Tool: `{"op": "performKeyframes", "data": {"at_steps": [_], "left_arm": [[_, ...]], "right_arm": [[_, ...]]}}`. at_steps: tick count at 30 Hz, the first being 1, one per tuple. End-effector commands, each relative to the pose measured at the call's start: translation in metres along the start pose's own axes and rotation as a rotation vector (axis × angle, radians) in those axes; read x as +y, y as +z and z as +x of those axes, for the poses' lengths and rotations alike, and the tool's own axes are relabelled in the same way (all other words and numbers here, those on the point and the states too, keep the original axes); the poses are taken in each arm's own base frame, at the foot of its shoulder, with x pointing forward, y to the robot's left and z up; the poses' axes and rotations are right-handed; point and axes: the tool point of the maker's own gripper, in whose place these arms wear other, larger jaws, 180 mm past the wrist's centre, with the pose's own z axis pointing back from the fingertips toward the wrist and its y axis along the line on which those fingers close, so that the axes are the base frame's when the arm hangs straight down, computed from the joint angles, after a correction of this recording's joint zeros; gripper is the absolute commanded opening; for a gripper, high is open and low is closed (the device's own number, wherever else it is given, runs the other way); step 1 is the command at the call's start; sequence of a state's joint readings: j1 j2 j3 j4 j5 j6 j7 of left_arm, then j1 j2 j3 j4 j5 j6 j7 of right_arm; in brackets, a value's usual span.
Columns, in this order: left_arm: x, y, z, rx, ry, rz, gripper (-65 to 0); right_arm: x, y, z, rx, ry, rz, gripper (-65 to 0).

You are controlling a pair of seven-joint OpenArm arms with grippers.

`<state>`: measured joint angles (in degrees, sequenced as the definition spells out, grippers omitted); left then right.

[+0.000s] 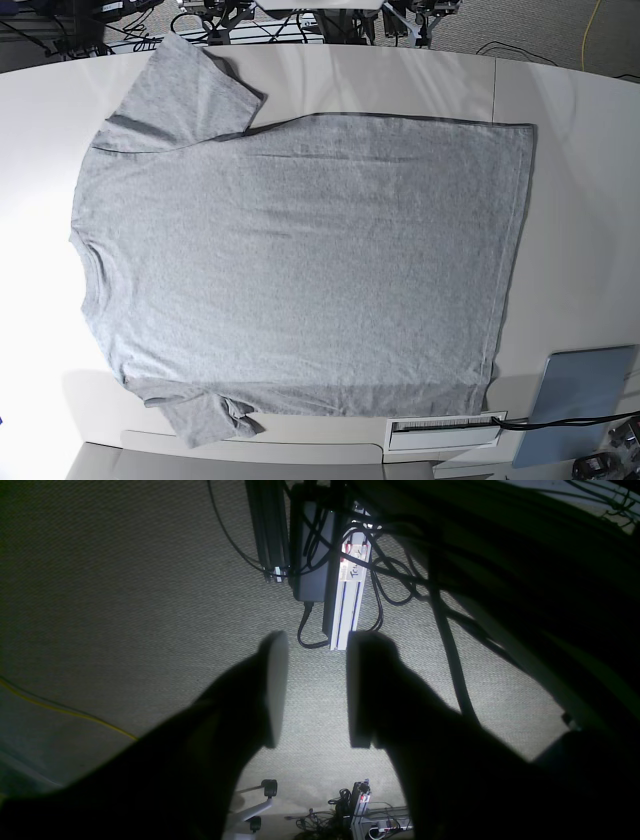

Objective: Fold the T-shirt properly

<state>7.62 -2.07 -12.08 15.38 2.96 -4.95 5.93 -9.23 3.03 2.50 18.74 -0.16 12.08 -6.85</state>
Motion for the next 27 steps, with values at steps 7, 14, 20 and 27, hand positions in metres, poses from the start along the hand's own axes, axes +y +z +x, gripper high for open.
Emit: {"op": "performKeyframes", "data": {"at_steps": [7,14,20,27], "left_arm": [[-0.0027,0.0,-0.0002,-0.001,0.001,-0.009,-43.3],[-0.0027,0.0,-0.0001,-0.002,0.001,-0.01,-43.3],[-0.0027,0.0,-0.0004,-0.001,0.001,-0.01,-43.3],[-0.0027,0.0,-0.0001,-0.002,0.001,-0.009,-43.3]], "right_arm": [[-0.0041,0.0011,-0.0025,0.006,0.006,-0.001,-36.4],[-0.0044,0.0011,-0.0033,0.01,0.025,-0.002,-36.4],[-0.0044,0.0011,-0.0032,0.01,0.025,-0.002,-36.4],[-0.0048,0.0016,-0.0082,0.017,0.024,-0.003,-36.4]]}}
